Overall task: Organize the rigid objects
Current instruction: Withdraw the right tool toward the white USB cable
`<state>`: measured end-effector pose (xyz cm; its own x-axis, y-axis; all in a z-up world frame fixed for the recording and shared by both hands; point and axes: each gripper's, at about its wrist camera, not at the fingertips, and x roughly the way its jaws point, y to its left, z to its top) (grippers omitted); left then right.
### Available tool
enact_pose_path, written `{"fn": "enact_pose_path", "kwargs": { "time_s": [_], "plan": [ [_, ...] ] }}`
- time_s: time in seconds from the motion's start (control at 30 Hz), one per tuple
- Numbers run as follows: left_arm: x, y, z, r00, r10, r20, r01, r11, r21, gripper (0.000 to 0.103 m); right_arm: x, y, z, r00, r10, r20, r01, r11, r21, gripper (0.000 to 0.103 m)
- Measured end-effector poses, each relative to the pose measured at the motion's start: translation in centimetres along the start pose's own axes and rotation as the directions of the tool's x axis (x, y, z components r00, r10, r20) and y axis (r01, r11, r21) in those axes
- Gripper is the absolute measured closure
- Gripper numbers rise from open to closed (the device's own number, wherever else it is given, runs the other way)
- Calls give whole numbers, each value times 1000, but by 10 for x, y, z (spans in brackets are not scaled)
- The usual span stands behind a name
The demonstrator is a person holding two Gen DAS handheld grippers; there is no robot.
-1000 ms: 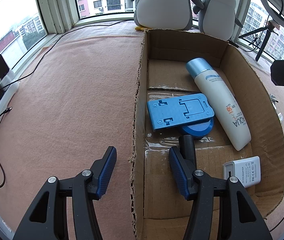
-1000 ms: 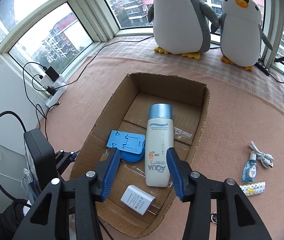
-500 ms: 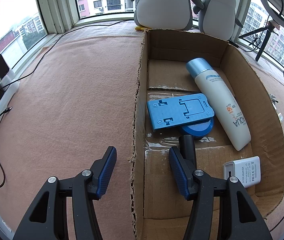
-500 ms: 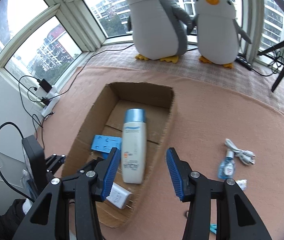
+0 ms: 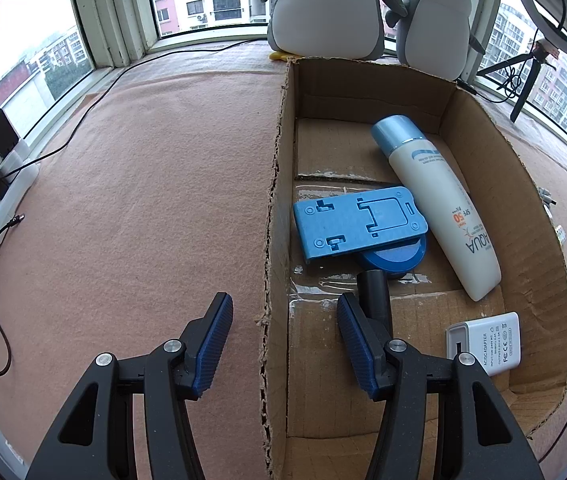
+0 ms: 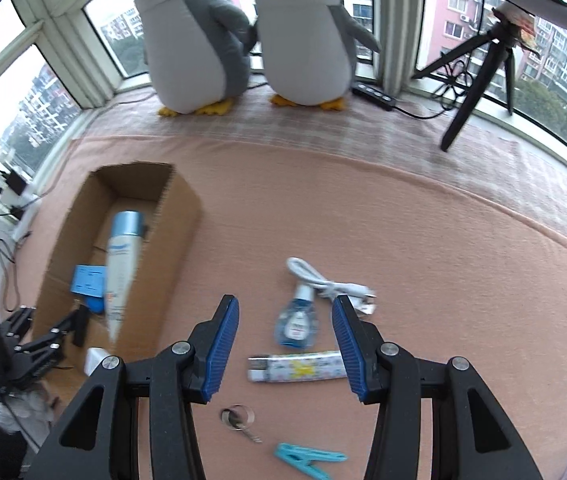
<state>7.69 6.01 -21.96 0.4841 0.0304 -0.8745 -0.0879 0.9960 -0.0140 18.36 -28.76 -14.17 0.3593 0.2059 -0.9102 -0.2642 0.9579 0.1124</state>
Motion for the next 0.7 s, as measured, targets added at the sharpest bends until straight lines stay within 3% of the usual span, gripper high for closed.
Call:
{"fn": "enact_pose_path", "kwargs": {
  "time_s": [0.33,0.7],
  "plan": [
    [0,0,0,1000,0,-1,0,1000,-1,45,40,-24,-3,987,-134,-92,129,990,-62,58],
    [3,2,0,1000,-4,-11,3,1000,-10,45,64,-18,1,975,-190,-115,173,974,-146,58]
  ]
}}
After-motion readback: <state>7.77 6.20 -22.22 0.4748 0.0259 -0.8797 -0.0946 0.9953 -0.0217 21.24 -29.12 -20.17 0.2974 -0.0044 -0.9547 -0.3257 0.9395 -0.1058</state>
